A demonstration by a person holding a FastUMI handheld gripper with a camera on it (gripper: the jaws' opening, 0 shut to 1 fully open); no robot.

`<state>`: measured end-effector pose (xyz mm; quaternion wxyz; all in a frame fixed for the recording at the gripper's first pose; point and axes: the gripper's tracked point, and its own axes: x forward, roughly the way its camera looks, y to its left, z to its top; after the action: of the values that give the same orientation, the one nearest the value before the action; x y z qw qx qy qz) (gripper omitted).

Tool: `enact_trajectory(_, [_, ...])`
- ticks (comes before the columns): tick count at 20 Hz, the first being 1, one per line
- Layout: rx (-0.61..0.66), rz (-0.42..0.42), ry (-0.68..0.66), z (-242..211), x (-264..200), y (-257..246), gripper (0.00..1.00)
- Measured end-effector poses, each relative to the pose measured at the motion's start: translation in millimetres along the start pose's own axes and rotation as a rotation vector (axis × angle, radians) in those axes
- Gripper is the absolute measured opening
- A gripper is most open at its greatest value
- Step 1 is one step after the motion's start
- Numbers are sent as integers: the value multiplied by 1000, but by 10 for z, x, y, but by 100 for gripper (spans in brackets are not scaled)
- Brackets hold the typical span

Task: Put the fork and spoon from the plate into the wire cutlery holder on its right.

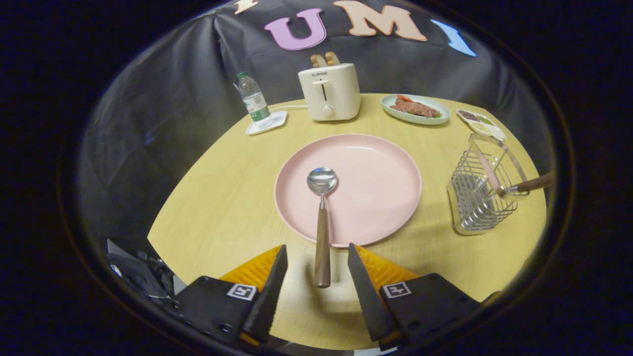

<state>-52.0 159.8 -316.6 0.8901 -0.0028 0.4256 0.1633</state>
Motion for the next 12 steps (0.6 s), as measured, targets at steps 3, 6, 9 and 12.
enact_trajectory(3, [26,-10,10,-30,11,-18,49])
enact_trajectory(6, [30,-13,10,-43,26,-10,18])
enact_trajectory(9, [7,-24,11,-37,30,-23,15])
enact_trajectory(12, [-37,-52,6,-53,3,-81,11])
